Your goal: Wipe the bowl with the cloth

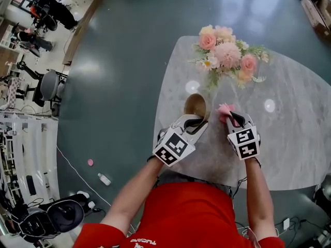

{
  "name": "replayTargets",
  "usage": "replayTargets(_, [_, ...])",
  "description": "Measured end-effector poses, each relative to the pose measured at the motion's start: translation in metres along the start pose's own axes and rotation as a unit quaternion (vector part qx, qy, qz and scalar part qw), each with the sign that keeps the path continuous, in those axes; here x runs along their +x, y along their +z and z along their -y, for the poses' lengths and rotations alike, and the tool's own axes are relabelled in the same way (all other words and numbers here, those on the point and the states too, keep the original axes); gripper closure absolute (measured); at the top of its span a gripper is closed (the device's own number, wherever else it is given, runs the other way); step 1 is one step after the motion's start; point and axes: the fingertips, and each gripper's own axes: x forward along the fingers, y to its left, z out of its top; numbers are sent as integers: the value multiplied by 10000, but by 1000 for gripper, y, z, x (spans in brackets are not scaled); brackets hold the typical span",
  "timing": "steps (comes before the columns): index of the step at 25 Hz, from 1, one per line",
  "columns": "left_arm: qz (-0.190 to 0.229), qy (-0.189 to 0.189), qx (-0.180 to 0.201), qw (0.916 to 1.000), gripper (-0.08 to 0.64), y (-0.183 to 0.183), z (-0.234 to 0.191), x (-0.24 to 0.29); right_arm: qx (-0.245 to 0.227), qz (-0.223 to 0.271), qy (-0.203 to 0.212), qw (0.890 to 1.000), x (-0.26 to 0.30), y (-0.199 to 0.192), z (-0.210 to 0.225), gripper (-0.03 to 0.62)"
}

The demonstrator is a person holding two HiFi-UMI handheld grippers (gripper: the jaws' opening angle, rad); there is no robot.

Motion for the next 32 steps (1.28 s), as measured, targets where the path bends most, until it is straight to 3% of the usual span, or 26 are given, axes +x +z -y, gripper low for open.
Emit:
replayTargets(5, [691,-96,-536,9961,535,17,0,-15,146,540,13,9984,-26,25,-6,566])
replayTargets(10, [1369,-292,-1004,9851,535,38,6,-34,241,1277,135,9914,-63,62,-20,568])
replayTargets(20, [2315,-1061,-1459,9560,535,71,27,-68,-51,2820,775,9563,-143,138,-66,567])
replayTargets(24, [2466,-1368,-1416,9489,535,80,41,-81,-275,2959,982,9498,-158,150,-85,568])
replayTargets(32, [2372,-1629,-1252,9495,536,76,59,-92,-1318,2682,1246,9461,-161,147,-126,568])
